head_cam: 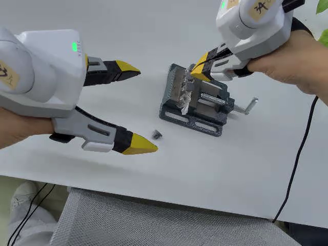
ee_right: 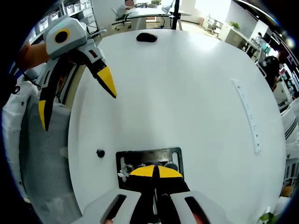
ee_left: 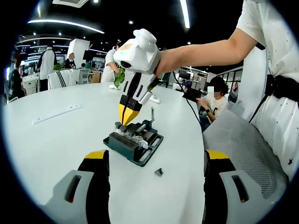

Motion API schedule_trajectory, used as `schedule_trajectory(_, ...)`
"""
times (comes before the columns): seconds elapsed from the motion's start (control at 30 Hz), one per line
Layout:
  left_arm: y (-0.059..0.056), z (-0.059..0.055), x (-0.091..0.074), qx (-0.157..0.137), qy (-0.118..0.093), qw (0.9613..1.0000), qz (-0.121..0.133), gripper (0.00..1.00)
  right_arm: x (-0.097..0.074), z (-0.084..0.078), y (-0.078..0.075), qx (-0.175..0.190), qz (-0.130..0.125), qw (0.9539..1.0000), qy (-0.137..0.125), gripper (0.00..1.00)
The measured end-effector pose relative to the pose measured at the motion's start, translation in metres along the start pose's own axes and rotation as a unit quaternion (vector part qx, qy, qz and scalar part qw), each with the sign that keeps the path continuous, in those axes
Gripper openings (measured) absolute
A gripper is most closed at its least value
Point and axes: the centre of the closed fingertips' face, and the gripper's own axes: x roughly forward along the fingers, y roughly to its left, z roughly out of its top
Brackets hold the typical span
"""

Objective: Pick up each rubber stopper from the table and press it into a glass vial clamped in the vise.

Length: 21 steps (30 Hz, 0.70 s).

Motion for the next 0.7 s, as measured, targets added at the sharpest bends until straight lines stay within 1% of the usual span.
schedule_trajectory(0.2,-0.0007,0.0007,-0.0003,-0.001,0.000,1.0000,0.001,0.82,0.0036,-0.0020,-0.0038,-0.002,0.000,1.0000,0.007,0.00)
schedule_trajectory(0.23,-0.0007,0.0009,-0.0001,0.000,0.000,1.0000,0.001,0.82,0.0016,-0.0025,-0.0028,-0.001,0.001,1.0000,0.008,0.00)
schedule_trajectory(0.7,-0.0008,0.0016,0.0016,0.000,-0.002,1.0000,-0.002,0.81,0.0013,-0.0060,-0.0048,0.013,0.004,0.9999,0.006,0.00)
